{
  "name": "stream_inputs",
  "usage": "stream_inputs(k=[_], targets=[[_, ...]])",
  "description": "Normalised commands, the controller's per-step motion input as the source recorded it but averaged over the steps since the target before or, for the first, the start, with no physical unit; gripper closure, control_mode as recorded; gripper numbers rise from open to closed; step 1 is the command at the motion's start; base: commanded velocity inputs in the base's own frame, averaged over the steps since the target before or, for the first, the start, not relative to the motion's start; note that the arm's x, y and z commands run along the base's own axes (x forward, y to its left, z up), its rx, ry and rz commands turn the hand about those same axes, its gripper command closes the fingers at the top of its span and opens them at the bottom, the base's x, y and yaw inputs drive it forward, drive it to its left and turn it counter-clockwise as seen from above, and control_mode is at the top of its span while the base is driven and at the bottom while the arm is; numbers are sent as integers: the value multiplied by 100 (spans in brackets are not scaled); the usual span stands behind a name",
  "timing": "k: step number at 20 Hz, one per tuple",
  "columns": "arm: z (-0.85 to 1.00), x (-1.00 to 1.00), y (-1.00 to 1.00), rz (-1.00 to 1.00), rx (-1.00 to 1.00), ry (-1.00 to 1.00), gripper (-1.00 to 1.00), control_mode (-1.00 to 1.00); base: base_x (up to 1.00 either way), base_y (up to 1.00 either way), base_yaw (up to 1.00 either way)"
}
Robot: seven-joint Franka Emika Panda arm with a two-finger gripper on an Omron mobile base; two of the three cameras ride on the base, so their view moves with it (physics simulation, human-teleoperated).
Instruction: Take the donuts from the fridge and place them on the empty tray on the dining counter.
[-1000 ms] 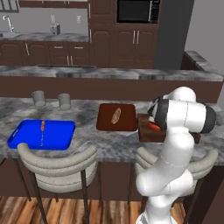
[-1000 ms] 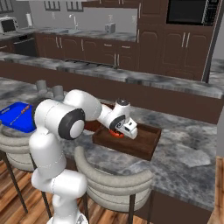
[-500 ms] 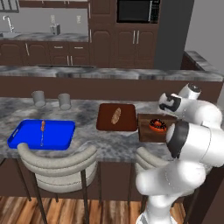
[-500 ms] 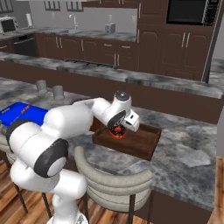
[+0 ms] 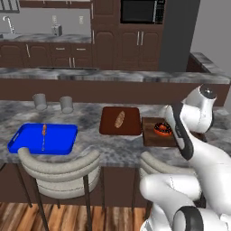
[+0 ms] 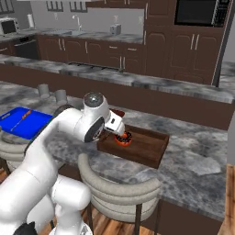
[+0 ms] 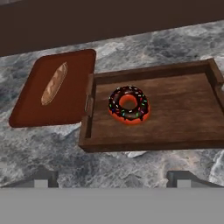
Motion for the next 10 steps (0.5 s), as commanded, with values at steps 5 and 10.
stream_inputs(k=[5, 10], targets=[[41, -100, 73, -37, 4, -21, -100, -100, 0, 0, 0], [83, -100, -4, -10, 17, -26, -100, -100, 0, 0, 0]])
